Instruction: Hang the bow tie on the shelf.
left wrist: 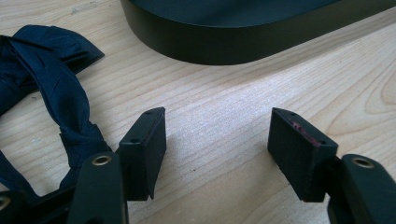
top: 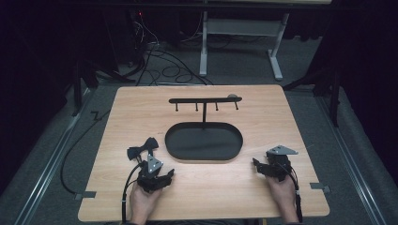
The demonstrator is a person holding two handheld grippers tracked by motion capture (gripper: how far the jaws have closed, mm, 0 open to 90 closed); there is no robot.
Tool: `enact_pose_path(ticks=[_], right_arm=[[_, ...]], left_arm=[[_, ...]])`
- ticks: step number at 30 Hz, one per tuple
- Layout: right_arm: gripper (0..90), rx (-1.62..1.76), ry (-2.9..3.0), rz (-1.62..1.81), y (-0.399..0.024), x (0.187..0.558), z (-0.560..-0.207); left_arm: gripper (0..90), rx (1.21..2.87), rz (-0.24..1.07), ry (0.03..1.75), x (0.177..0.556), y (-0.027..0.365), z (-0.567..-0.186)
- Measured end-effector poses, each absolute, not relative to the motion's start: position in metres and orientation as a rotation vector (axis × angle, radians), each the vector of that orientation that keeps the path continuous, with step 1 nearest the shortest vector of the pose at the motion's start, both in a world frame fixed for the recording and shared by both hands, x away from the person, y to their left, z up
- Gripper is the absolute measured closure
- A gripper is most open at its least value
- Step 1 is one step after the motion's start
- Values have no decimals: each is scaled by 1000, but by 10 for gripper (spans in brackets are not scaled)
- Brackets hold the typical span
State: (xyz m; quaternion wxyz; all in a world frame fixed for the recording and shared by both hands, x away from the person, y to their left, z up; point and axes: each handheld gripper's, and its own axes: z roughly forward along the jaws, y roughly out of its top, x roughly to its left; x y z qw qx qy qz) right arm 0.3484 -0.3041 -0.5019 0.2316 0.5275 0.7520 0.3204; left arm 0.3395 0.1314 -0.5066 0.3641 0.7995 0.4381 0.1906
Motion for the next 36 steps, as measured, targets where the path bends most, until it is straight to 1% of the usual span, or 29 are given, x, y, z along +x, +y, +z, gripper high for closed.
enact_pose_path(ticks=[18, 26, 36], right_arm=[[356, 1448, 2068, 879, -304, 348, -502], [356, 1454, 2066, 882, -304, 348, -502], [356, 1455, 2065, 880, -304, 348, -502]], left_arm=[[366, 2054, 489, 1131, 339, 131, -507], [410, 2045, 504, 1141, 338, 129, -506], [418, 2020, 486, 1133, 336, 131, -506]])
